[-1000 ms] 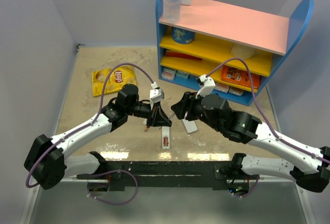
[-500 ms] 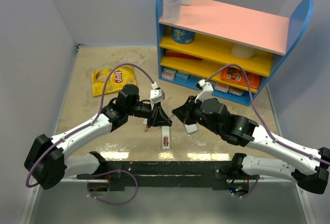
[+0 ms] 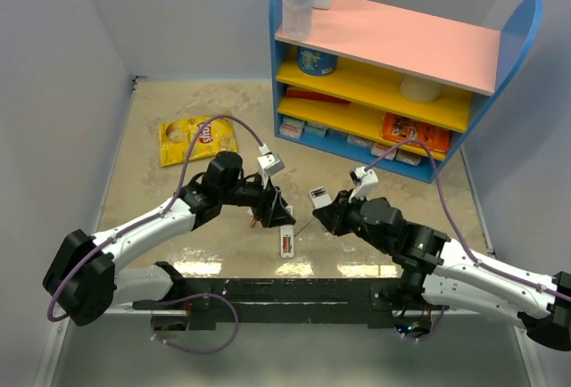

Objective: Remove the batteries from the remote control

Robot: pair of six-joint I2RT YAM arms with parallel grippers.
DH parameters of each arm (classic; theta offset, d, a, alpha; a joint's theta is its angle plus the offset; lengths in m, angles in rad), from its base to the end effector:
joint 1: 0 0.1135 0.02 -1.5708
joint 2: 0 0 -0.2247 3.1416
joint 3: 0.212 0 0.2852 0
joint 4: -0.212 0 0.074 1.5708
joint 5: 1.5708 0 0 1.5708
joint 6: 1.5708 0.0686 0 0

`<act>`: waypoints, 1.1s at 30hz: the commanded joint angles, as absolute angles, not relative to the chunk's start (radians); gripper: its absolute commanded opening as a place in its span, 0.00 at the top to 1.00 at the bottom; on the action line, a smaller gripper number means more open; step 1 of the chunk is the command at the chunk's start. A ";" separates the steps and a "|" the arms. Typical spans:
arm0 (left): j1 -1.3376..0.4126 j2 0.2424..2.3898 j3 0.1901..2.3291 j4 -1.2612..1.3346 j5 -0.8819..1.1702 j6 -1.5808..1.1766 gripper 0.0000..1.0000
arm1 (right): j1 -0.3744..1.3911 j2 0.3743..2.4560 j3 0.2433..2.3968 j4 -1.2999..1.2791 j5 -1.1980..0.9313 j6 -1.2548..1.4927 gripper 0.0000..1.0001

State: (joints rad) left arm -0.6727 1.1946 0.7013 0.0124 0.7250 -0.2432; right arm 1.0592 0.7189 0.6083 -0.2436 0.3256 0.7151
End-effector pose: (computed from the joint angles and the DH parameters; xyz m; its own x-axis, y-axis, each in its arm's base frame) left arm 0.2239 -0.2366 0.1853 -0.5742 0.2270 -0.7866 0.8119 0.2820 -0.5112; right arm 0.1489 0.2203 0.2421 -0.5736 0.2473 -0.7809 -0.4015 0.7460 0.5312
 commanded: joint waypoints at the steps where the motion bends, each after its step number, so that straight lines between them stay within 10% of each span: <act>1: -0.669 1.256 0.649 0.035 0.588 -0.388 0.30 | 1.058 0.700 0.491 -0.017 0.318 0.681 1.00; 33: -0.669 1.514 0.545 0.213 0.531 -0.564 0.57 | 1.058 0.733 0.264 0.275 0.275 0.620 1.00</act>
State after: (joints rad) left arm -0.6727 1.4952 0.5575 0.1440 0.4969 -0.5392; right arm 1.0592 0.7322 0.2790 0.2020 0.2695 0.6418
